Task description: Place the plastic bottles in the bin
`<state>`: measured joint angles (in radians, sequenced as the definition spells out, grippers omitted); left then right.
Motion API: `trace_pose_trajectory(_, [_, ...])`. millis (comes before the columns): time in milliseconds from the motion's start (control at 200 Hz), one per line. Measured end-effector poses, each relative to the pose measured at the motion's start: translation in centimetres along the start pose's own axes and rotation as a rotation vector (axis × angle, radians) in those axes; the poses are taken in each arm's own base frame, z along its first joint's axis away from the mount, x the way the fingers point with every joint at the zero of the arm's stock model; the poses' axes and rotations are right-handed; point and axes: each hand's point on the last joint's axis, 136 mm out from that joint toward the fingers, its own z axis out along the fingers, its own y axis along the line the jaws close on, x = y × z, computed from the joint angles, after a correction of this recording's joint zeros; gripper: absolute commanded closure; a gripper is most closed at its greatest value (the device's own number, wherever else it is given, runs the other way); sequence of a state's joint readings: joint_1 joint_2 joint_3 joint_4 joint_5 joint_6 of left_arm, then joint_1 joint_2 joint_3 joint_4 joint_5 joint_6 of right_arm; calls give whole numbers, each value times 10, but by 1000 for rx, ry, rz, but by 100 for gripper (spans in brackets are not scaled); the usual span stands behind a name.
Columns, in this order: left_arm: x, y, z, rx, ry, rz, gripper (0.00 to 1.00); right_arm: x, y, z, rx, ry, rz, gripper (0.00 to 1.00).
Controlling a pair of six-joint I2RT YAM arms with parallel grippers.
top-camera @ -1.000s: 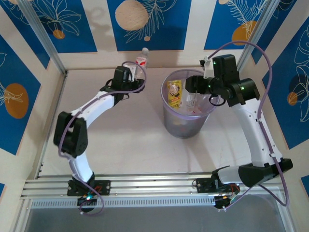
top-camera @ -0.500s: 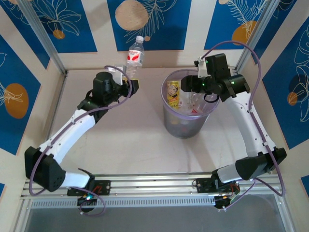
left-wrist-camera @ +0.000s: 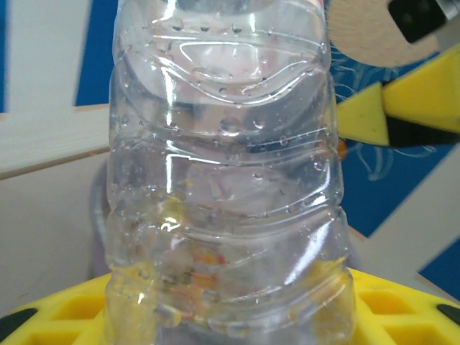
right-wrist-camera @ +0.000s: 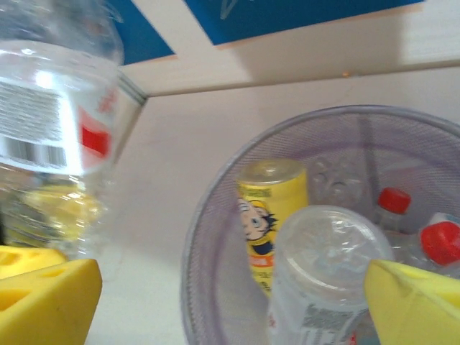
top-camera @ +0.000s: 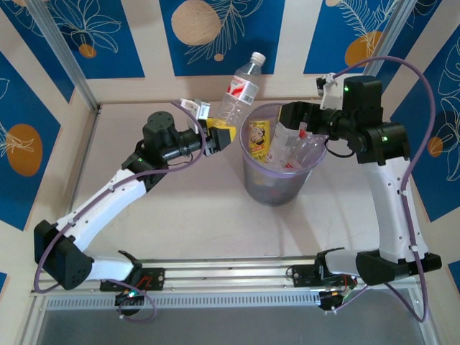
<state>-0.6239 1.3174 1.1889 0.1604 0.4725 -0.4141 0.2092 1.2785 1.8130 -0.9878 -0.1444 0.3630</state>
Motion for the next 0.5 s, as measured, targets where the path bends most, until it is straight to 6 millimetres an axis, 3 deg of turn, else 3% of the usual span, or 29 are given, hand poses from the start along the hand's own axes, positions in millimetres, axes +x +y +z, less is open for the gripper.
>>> trace_pose_trajectory(255, [25, -38, 21, 155, 63, 5, 49, -11, 41, -6, -193, -31, 22, 2])
trace_pose_trajectory(415, [34, -48, 26, 196, 89, 6, 51, -13, 44, 13, -215, -8, 29, 3])
trace_pose_trajectory(500, [36, -51, 27, 212, 97, 6, 50, -15, 41, 25, -217, -1, 35, 13])
